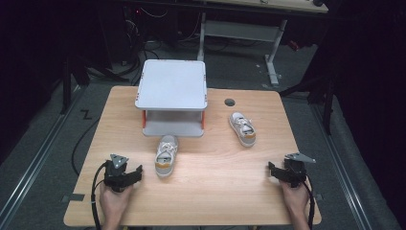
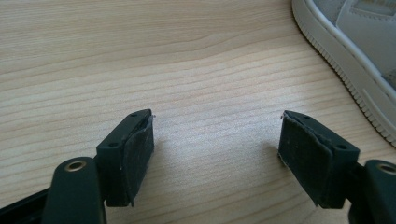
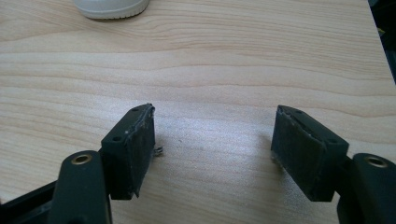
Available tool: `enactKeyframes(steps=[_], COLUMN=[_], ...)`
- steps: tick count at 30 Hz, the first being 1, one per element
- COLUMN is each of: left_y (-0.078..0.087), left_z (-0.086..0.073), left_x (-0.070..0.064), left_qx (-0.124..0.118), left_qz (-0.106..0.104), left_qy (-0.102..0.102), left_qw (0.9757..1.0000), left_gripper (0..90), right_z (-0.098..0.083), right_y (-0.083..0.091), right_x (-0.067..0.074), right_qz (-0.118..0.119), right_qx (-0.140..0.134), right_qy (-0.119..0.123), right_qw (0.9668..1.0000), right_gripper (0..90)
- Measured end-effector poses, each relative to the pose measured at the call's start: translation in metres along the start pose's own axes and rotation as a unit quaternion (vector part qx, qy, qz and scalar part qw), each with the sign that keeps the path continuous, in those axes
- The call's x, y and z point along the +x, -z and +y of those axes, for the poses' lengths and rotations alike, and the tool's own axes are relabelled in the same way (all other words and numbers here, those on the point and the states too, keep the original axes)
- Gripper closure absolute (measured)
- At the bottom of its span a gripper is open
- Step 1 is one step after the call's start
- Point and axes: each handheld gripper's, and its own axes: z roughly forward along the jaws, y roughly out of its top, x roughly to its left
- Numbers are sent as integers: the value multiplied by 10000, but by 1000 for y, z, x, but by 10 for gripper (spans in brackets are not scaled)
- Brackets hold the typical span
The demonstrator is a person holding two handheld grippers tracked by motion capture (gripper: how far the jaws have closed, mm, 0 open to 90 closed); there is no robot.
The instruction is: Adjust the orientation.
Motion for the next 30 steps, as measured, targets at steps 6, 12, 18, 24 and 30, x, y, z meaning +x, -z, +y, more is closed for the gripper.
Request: enactKeyframes(steps=[6,12,18,24,30], left_y=[0,0,1,2,3], left_z=[0,0,0,-1,0], left_x=[0,3,0,0,-1], left_qx=[4,-40,-34,-68,-76], left_qz=[-16,-93,-27,8,-28], left_qy=[1,95,28,115,298], left_qw=[10000,9999,10000,9999,9995], left_gripper=[264,265,306,327,369], right_z=[0,0,0,0,0], right_y=[0,0,0,0,0], right_x=[0,0,0,0,0], right_qz=[1,-2,-2,-4,-1], right_qx=[-1,1,3,6,9], right_qy=[0,2,1,-8,-12], right_qw=[10000,10000,10000,10000,10000], right_gripper=[297,291,290,286,281])
